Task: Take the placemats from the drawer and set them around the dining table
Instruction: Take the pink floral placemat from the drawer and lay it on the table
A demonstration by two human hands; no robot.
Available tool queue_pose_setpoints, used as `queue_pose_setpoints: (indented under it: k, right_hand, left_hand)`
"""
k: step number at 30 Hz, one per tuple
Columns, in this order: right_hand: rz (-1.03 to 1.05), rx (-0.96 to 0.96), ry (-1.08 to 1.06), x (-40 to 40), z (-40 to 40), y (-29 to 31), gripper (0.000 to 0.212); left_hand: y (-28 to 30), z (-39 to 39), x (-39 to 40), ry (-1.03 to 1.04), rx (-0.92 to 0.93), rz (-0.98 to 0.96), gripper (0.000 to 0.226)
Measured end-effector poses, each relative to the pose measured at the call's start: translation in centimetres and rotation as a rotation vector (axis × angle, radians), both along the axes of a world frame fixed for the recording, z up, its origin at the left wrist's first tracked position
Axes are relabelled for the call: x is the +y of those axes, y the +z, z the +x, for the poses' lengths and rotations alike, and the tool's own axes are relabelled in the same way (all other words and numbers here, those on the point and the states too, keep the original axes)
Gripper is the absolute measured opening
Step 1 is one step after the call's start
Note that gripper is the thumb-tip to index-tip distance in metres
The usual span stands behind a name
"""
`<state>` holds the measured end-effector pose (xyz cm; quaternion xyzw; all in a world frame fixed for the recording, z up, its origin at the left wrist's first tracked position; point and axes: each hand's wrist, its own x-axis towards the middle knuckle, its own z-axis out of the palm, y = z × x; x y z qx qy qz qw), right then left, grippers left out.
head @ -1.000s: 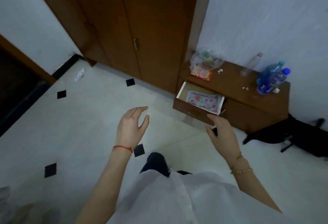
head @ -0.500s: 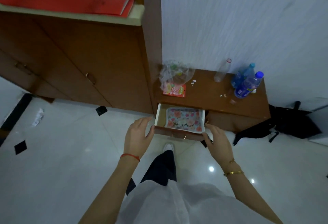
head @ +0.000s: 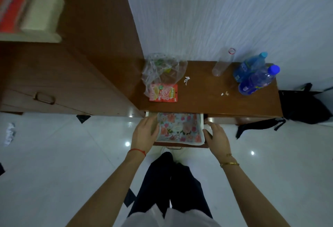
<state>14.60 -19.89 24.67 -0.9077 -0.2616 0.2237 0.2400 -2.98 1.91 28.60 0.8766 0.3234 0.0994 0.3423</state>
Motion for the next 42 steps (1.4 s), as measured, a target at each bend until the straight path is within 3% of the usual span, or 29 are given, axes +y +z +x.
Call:
queue_pose_setpoints:
  k: [13,22,28,37,42]
  right_hand:
    - [-0.083,0.075,-0.077,1.0,3.5,-19.9,0.044]
    - [-0.006,0.014,-0.124,0.5,2.7,-24.5,0.036]
    - [0.047,0.103,-0.226,0.7,2.4,-24.5,0.036]
    - [0.073,0.189,-0.256,-0.4,1.8,-22.3,0.040]
    - [0.138,0.258,-0.289,-2.1,0.4,-20.3,0.037]
  left_hand:
    - [-21.9,4.0,1.2,0.055,0.317,-0.217,0.038]
    - [-29.0,4.4,1.3,0.076,0.585,-0.339,0.046]
    - [-30.7,3.6,0.9,0.145,0.738,-0.443,0.045]
    - [-28.7,3.0,1.1,0.200,0.702,-0.476,0.057]
    - [-25.4,2.0,-0.3,0.234,0.641,-0.512,0.042]
